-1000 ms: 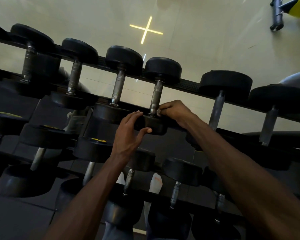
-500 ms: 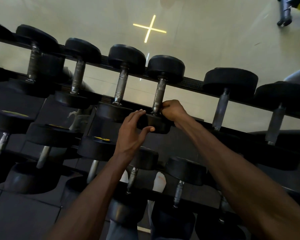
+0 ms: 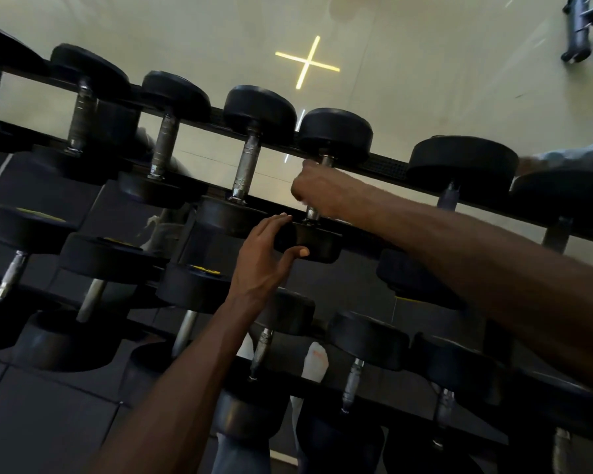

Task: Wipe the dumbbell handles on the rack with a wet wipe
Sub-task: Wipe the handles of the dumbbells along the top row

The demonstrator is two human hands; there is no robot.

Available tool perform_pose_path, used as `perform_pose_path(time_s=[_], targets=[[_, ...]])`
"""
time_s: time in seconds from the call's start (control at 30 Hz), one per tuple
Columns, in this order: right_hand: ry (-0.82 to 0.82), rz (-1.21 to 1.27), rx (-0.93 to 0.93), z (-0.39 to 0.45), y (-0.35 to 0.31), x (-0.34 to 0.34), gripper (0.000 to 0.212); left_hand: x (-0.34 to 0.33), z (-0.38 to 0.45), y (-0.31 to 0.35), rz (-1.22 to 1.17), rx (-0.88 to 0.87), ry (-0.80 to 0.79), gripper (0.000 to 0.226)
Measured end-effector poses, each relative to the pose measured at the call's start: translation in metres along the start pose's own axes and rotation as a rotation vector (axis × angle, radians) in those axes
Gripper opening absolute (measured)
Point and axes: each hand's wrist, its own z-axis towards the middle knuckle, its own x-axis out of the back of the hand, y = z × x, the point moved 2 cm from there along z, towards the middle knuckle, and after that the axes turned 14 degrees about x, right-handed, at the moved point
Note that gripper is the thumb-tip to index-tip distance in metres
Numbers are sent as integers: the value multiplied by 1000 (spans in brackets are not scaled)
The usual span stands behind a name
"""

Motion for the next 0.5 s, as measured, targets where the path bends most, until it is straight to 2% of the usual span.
perform_pose_path(time_s=[0.1, 0.23, 0.37, 0.5], targets=[[-129, 118, 118, 1, -9, 6, 11, -1, 1, 0, 3, -2, 1, 62], [-93, 218, 119, -2, -8, -1, 20, 2, 2, -1, -2, -17, -8, 61], [91, 493, 11, -28, 2, -4, 22, 2, 0, -1, 0, -21, -4, 61], [422, 817, -318, -74, 16, -14, 20, 7, 4, 4, 69, -22, -16, 64]])
